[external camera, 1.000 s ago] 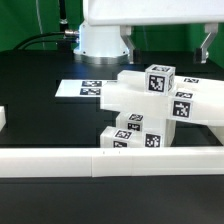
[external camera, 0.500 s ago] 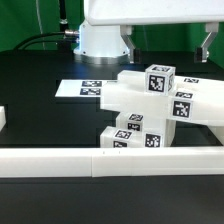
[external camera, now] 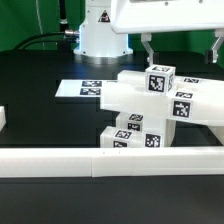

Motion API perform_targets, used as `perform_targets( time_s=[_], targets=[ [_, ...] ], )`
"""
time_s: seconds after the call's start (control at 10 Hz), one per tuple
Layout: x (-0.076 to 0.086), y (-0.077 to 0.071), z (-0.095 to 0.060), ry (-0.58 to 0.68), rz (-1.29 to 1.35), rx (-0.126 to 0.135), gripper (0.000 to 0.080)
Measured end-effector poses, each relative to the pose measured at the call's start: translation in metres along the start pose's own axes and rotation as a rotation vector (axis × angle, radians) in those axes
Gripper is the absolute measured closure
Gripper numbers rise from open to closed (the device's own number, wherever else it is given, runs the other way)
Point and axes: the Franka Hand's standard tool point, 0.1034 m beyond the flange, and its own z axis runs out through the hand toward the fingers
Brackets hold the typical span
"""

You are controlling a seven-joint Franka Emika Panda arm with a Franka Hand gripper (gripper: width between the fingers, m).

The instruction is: Assemble chair

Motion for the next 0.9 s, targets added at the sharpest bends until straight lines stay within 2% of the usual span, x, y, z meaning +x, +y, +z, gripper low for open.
perform_targets(
  time_s=[0.2, 0.3, 0.4, 0.5, 0.6, 0.9],
  targets=[
    [-0.002, -0.002, 0.000, 0.009, 0.019, 0.001, 0.0151],
    [-0.024, -0.015, 0.000, 0.052, 0.087, 0.015, 0.0151],
    [-0.058, -0.023, 0.005, 0.045, 0.093, 0.019, 0.0151],
    [-0.076, -0.029, 0.013, 0.033, 0.070, 0.012, 0.0151],
    [-0.077, -0.032, 0.021, 0.052, 0.056, 0.009, 0.0151],
    [-0.079, -0.033, 0.023, 0.061, 0.063, 0.010, 0.0151]
  ],
)
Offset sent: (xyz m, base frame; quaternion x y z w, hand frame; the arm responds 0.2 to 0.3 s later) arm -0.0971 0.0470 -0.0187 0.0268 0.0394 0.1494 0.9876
